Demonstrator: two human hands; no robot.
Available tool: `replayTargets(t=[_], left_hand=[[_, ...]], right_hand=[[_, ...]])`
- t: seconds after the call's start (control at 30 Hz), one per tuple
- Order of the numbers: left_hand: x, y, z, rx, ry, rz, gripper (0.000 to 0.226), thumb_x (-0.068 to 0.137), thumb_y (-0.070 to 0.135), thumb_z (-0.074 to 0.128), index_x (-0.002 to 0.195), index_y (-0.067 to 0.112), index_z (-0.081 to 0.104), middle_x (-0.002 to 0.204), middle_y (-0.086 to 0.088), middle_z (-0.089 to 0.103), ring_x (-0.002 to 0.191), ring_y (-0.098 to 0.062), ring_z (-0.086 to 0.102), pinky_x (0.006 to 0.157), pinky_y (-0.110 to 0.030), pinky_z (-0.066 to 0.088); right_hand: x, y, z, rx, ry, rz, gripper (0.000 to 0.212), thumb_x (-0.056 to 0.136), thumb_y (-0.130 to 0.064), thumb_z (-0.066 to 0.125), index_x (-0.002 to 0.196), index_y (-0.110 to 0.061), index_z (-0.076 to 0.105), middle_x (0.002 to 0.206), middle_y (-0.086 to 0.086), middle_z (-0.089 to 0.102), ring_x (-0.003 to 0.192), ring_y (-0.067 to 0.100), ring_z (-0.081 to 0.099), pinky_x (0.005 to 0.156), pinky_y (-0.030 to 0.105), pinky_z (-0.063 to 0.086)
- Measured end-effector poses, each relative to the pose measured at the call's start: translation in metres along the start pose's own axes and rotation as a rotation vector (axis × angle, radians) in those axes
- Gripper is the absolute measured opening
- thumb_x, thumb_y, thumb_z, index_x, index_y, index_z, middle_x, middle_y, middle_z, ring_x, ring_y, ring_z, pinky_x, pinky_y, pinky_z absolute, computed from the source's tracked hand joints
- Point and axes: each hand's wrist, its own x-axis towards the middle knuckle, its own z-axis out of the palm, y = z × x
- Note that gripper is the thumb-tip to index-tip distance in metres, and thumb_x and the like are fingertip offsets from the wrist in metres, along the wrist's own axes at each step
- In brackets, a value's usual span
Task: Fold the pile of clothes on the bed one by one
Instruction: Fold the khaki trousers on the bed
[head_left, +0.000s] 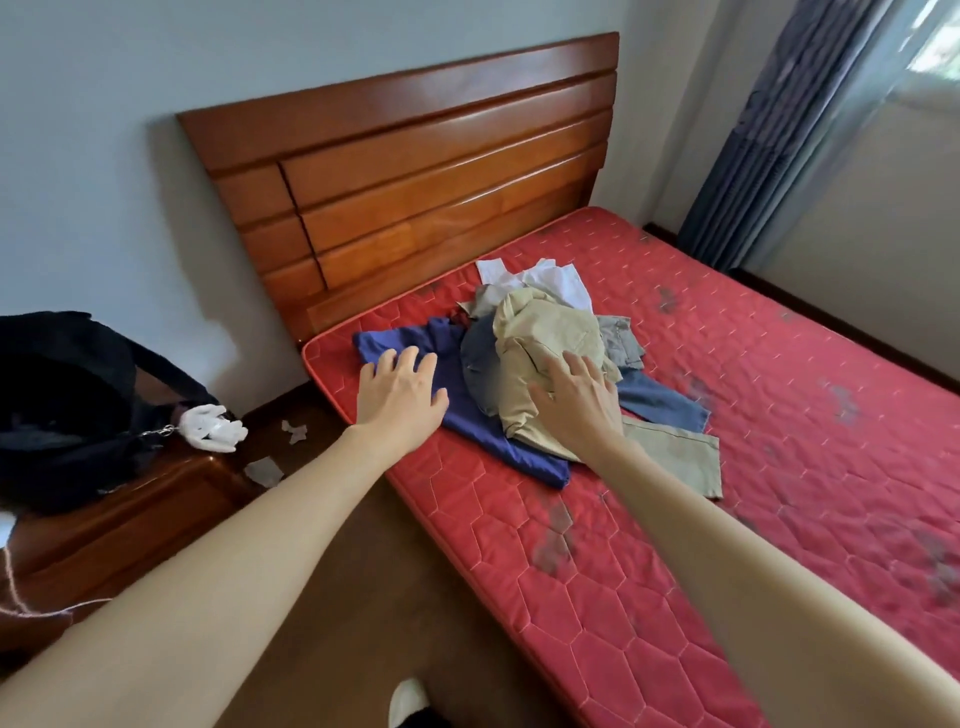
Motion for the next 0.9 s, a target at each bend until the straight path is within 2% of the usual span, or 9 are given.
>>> replayTargets(t=[0.17,0.43,0.6,0.73,0.9], left_hand=[[0.041,-0.034,0.03,-0.019,-0.079,0.057,0.055,0.096,0.042,0.042,0.145,0.018,0.035,0.148,-0.004,0.037,0.133,-0.026,0.033,0.103,-0.041,0.031],[0.117,-0.052,0.073,-0.02,-0.165,0.164,0.056,0.097,0.043,0.041,0.146,0.018,0.033,0.149,-0.003,0.034,0.136,-0.026,0.03,0.108,-0.041,0.03],[0.192,-0.054,0.08,0.038,-0.154,0.247,0.056,0.097,0.043,0.04,0.146,0.019,0.032,0.149,-0.002,0.034,0.136,-0.025,0.03,0.109,-0.042,0.028],[0.26,-0.045,0.076,0.064,-0.138,0.309,0.053,0.096,0.042,0.041,0.144,0.018,0.035,0.148,-0.003,0.036,0.135,-0.026,0.031,0.107,-0.042,0.029],[0.322,-0.021,0.079,0.045,-0.138,0.405,0.053,0.096,0.042,0.041,0.143,0.018,0.036,0.148,-0.004,0.036,0.136,-0.027,0.03,0.107,-0.043,0.028]], right_hand=[[0.029,-0.023,0.039,-0.002,-0.078,0.108,0.04,0.097,-0.037,0.043,0.134,-0.022,0.047,0.139,0.001,0.045,0.132,0.024,0.034,0.102,0.042,0.033],[0.079,-0.023,0.091,-0.034,-0.14,0.212,0.046,0.096,-0.041,0.043,0.139,-0.025,0.043,0.139,-0.002,0.045,0.131,0.022,0.037,0.101,0.04,0.034],[0.141,-0.009,0.1,0.02,-0.137,0.291,0.047,0.097,-0.037,0.043,0.142,-0.024,0.04,0.145,0.001,0.039,0.137,0.023,0.029,0.107,0.041,0.029],[0.192,0.005,0.094,0.038,-0.081,0.363,0.046,0.096,-0.035,0.044,0.14,-0.024,0.042,0.143,0.003,0.042,0.135,0.024,0.032,0.107,0.042,0.029],[0.23,0.024,0.088,0.024,-0.062,0.463,0.051,0.098,-0.042,0.041,0.145,-0.023,0.037,0.151,0.004,0.035,0.14,0.024,0.027,0.108,0.043,0.027]])
